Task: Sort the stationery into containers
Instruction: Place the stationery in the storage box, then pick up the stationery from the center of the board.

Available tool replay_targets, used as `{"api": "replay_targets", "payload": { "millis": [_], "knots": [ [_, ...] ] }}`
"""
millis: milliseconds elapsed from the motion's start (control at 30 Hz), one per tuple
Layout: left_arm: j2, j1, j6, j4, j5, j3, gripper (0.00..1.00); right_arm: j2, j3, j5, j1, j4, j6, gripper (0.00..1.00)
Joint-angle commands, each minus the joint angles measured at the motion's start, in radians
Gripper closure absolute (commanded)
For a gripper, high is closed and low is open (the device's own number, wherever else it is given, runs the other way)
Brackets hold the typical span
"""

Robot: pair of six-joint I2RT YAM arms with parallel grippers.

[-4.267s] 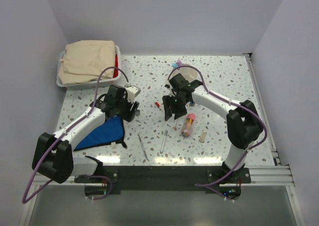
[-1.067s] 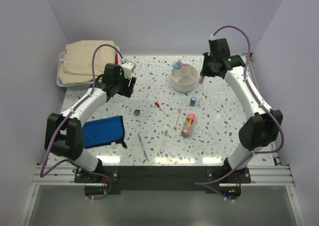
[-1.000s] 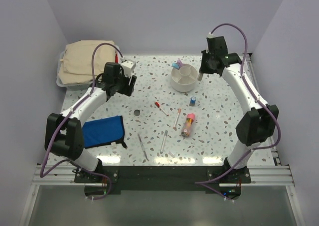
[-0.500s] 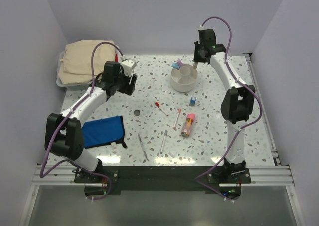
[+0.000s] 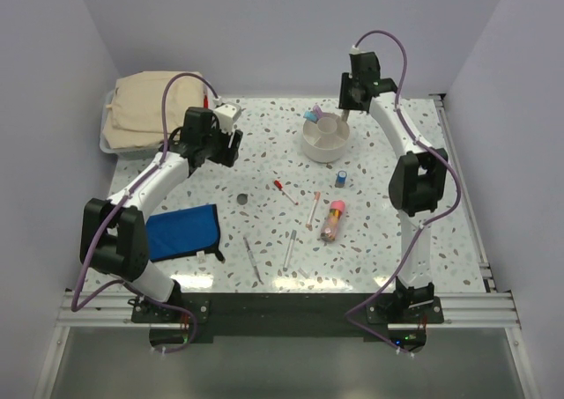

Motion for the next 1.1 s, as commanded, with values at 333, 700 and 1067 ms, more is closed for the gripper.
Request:
{"api": "replay_targets", "payload": {
  "millis": [333,700,1067],
  "knots": [
    [-0.007,0.007,-0.006,0.065,0.017,0.018,0.32,-0.216,-0.15,-0.003,-0.001,-0.001,0.004,0.49],
    [-0.014,0.004,-0.015,0.081,0.063,-0.024,0.32,-0.535,-0.656,-0.253,-0.001,-0.033,-0.067,0.44],
    [-0.022,-0.033,0.023,0.077,0.102,-0.048,0.31,-0.521,-0.736,-0.335,0.003,0.011,-0.417,0.42]
  ]
}}
